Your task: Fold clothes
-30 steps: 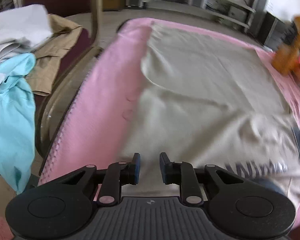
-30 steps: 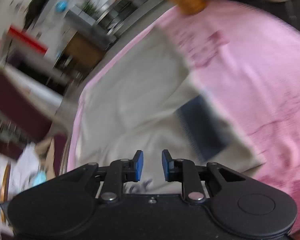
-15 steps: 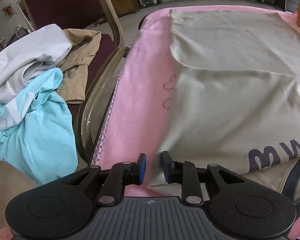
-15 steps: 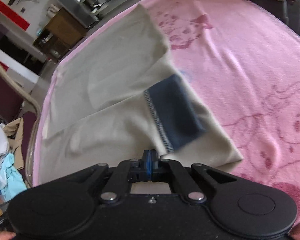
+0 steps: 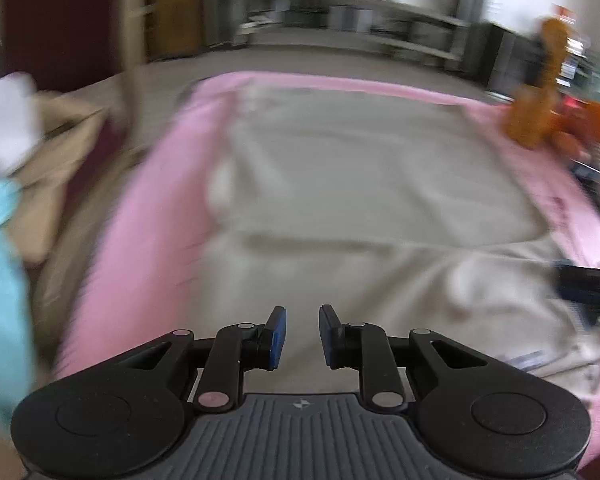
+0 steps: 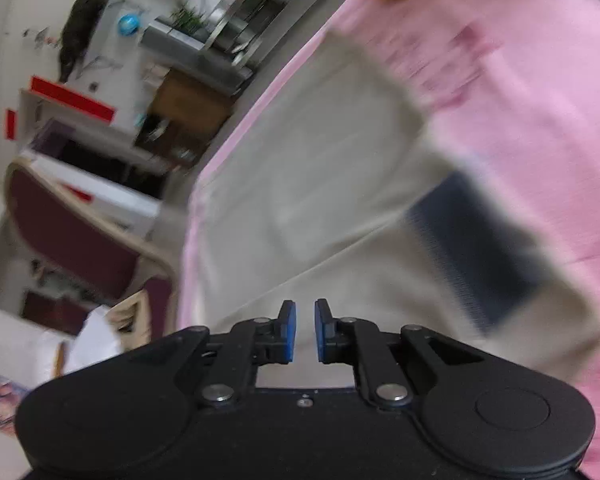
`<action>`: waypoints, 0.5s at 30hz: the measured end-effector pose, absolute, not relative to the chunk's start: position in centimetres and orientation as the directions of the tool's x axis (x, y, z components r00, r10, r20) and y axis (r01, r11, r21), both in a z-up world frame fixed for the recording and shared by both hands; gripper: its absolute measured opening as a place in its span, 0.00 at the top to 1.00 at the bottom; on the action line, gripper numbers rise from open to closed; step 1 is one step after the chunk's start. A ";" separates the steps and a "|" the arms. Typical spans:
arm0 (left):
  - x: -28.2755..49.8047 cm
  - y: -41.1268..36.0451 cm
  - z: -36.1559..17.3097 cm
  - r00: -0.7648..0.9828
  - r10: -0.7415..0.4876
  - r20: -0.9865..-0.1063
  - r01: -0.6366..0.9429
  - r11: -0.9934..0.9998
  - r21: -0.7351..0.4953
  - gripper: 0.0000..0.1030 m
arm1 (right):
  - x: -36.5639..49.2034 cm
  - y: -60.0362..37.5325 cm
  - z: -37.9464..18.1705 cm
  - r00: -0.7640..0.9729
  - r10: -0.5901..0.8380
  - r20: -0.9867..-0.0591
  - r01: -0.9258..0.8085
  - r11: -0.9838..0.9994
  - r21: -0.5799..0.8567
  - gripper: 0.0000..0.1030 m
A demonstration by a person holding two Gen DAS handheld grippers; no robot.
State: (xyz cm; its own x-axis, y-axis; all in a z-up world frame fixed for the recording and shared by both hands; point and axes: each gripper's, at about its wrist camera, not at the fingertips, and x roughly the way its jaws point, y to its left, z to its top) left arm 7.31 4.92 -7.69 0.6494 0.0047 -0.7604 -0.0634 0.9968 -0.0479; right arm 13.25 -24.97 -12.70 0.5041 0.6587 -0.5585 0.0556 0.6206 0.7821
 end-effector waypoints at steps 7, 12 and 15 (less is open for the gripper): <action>11.0 2.7 -10.6 0.583 -0.099 -0.807 -0.015 0.991 -0.132 0.73 | 15.6 -20.4 -16.3 0.371 0.735 -0.568 0.085 0.582 0.809 0.91; 10.6 5.9 -10.6 0.587 -0.061 -0.807 -0.140 0.975 -0.175 0.85 | 15.7 -23.4 -16.9 0.407 0.705 -0.581 0.166 0.569 0.806 0.96; 9.6 9.0 -10.5 0.580 -0.020 -0.814 -0.255 0.945 -0.205 0.87 | 15.1 -26.5 -17.3 0.470 0.663 -0.582 0.237 0.540 0.807 0.95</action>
State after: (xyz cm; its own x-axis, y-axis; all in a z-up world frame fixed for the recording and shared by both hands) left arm 9.60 8.99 -10.47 0.5803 -0.0201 -0.8141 -0.2552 0.9449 -0.2052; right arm 15.08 -26.54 -17.27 0.4703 0.6633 -0.5821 0.2373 0.5403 0.8074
